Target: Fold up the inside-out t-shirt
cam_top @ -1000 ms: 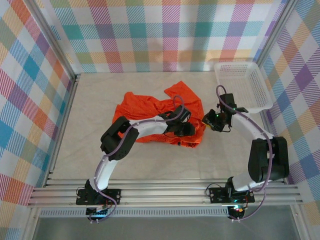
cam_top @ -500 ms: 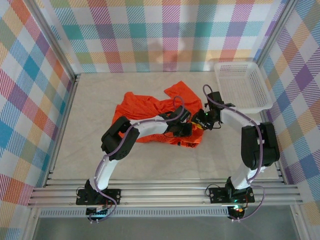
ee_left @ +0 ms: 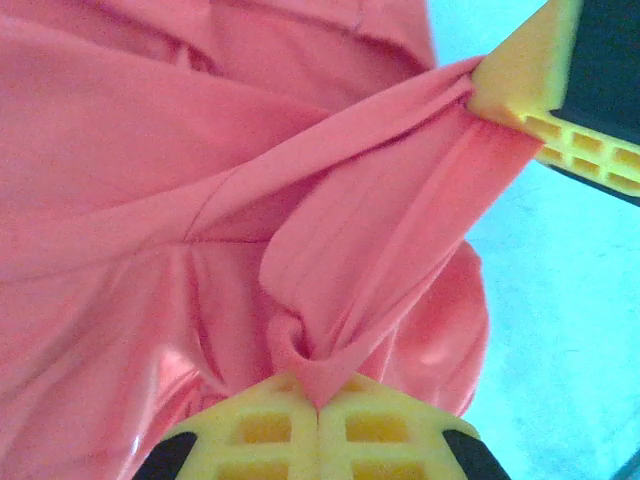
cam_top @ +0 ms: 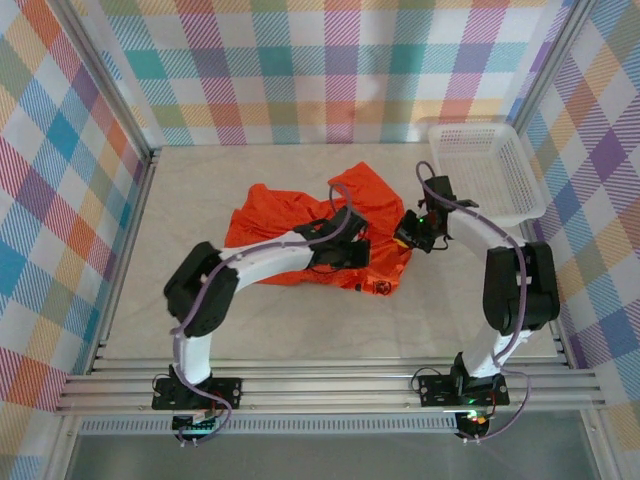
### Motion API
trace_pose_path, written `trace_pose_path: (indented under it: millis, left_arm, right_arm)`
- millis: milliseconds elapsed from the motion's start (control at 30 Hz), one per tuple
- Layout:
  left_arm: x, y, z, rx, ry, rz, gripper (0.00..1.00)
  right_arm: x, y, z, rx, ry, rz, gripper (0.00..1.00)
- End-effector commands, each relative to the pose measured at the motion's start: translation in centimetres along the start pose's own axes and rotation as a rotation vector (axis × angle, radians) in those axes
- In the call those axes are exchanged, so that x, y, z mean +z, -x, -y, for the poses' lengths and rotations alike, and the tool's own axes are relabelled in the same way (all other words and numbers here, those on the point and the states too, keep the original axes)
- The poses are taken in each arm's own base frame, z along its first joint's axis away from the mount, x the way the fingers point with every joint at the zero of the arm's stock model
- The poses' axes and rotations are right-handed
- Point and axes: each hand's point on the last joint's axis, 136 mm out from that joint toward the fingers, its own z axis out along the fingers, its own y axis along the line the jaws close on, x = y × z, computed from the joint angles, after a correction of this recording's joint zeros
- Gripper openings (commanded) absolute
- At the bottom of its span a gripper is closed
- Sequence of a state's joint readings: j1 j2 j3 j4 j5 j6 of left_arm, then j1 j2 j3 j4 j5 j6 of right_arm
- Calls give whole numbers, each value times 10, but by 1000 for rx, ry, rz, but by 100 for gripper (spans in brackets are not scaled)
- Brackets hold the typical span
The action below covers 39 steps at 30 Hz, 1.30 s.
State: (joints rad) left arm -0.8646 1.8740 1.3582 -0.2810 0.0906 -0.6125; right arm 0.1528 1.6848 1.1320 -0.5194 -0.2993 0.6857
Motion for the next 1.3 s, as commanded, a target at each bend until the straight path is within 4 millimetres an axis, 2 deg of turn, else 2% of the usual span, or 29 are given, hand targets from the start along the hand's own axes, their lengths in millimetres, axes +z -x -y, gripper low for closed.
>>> trace_pose_path:
  millis: [0,200,300,333,433,533,667,767,900,1000,1133,1267]
  left_arm:
    - [-27,-16,-24,19,92,24,0]
    - [-25,-50,-34,-5,101,-9,0]
    - [-19,-61,-26,23,76,-12,1]
    - [-19,-63,-26,33,88,-9,4]
    - [-30,-62,-37,52,149,9,11]
    - [-45,-52,-46,75,207,40,19]
    - [-58,-39,-63,38,237,51,28]
    - [-63,-30,-88,-20,282,45,38]
    - [-69,-20,-135,-149,336,3,43]
    - [-78,-21,-173,-276,367,-39,43]
    - [-100,-29,-220,-403,443,-80,39]
    - [-132,-41,-260,-491,551,-70,38]
  right_arm:
    - [-26,26,8,-8,-33,104,0]
    - [-31,21,7,-1,-20,111,0]
    - [-40,20,2,-15,-7,124,0]
    - [-44,19,0,-25,1,127,0]
    - [-64,13,-12,-84,43,146,0]
    - [-88,0,-27,-191,112,157,0]
    - [-108,-21,-26,-294,118,156,0]
    - [-113,-39,-27,-330,168,131,0]
    - [-104,-54,-17,-319,186,99,3]
    - [-93,-52,-2,-287,126,93,5]
    - [-81,-38,32,-218,-66,104,3]
    - [-75,-32,35,-201,-83,106,2]
